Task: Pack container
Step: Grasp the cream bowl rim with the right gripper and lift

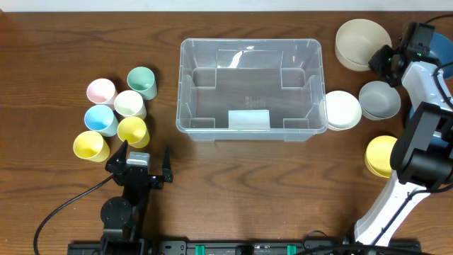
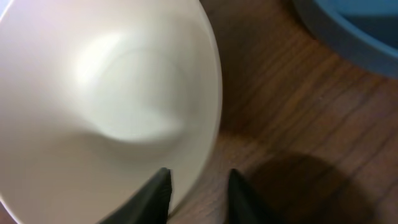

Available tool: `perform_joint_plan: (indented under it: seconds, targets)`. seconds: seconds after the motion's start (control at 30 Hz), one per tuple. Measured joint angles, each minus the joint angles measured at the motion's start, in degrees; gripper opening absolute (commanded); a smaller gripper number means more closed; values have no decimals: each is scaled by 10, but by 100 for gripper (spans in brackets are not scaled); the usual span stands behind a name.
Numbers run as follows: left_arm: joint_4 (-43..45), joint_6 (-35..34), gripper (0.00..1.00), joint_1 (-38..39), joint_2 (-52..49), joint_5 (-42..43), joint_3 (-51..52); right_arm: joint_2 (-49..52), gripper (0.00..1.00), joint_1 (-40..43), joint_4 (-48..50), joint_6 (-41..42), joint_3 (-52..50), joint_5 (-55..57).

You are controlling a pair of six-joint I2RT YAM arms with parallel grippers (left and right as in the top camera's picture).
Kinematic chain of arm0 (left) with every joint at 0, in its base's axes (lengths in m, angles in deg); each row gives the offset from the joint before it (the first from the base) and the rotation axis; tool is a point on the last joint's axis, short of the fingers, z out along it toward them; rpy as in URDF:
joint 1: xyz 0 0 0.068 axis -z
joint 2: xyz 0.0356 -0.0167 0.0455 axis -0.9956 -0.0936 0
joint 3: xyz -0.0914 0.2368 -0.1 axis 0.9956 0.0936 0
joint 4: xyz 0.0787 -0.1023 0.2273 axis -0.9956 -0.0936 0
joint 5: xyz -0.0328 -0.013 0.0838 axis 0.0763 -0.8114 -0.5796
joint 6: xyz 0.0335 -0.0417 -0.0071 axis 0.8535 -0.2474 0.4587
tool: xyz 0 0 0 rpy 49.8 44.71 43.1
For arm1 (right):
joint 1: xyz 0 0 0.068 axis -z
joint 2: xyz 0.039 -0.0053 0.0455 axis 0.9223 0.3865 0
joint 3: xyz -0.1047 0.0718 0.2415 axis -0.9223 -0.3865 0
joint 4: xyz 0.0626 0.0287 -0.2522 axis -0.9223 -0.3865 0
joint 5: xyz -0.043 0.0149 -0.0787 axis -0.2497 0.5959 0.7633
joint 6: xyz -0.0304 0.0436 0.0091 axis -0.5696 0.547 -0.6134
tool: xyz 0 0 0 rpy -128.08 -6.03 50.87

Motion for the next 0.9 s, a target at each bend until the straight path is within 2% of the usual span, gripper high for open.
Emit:
perform_joint_plan:
  seconds: [0.27, 0.9]
  targets:
    - [0, 0, 98, 0, 0, 0, 0, 0, 1, 0, 1, 5, 0, 5]
    - [0, 0, 98, 0, 0, 0, 0, -2, 1, 25, -2, 11, 2, 13]
